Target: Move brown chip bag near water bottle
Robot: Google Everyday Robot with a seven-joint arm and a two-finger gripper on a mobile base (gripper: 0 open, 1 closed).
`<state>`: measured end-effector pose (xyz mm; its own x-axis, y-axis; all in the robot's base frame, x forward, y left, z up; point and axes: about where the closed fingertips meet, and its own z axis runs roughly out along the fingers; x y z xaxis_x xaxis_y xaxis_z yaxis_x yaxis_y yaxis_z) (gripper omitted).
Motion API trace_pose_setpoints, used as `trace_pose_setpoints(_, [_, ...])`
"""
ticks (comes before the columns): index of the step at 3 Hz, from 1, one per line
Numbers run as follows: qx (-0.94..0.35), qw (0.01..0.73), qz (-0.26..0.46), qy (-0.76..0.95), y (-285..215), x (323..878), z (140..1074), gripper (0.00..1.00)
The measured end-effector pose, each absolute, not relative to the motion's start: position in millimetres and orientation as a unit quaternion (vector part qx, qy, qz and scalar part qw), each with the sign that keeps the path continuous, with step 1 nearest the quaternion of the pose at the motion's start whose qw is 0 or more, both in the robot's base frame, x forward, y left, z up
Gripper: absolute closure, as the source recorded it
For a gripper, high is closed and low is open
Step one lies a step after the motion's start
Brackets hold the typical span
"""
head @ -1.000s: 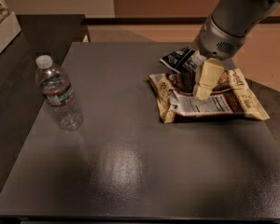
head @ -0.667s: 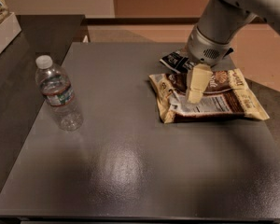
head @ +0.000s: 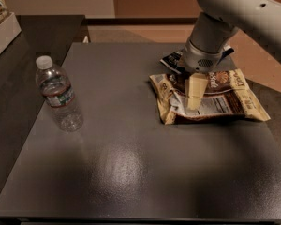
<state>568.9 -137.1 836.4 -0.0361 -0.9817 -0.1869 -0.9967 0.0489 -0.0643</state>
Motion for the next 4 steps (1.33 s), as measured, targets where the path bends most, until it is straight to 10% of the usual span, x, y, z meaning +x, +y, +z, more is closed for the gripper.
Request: trace_pose_setpoints(4, [-0.719,0.116,0.033,0.684,-112.0,565.3,877.8,0.86])
